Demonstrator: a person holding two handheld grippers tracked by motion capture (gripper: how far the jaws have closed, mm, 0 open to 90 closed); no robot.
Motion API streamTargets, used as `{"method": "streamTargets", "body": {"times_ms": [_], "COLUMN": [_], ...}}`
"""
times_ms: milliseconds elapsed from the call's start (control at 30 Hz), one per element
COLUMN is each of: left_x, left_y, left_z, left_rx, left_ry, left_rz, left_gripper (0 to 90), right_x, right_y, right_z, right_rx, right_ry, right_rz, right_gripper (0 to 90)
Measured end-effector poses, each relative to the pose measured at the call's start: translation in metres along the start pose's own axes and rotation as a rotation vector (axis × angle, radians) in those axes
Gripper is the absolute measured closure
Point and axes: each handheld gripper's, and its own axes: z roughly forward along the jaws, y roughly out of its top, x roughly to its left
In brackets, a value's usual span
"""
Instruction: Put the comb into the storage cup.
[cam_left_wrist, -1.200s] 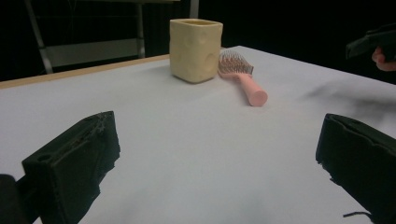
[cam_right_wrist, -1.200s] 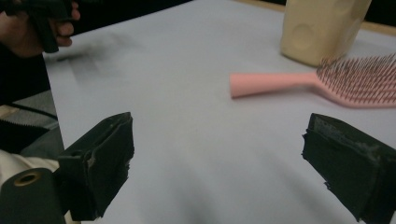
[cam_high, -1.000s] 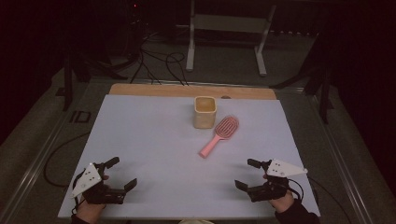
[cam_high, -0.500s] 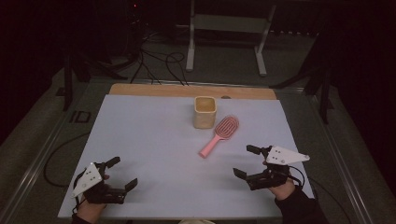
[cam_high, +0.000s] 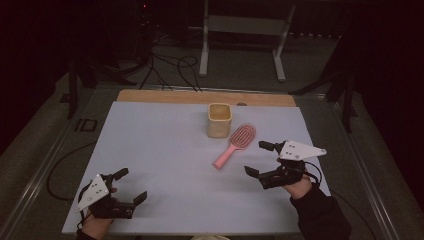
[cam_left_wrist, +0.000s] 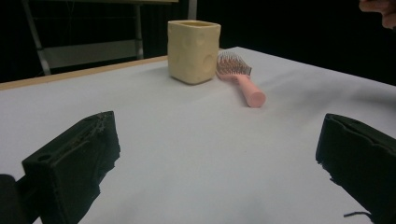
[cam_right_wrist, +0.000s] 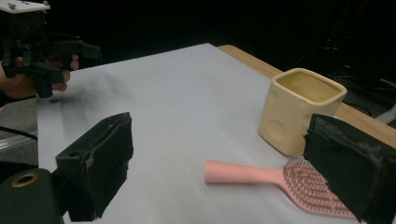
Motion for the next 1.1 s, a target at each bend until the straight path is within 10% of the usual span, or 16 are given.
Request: {"method": "streamTargets", "body": {"times_ms": [1100], "left_x": [0.001], "left_y": [-0.001], "left_z": [-0.001], "left_rx": [-0.002], "left_ry": [0.001], "left_rz": [-0.002], "left_gripper": [0.1], "right_x": [-0.014], "right_y": [0.020], "right_z": [0.074], "right_rx": [0.072], "right_ry": [0.069], "right_rz": [-0.005], "right_gripper": [8.3]}}
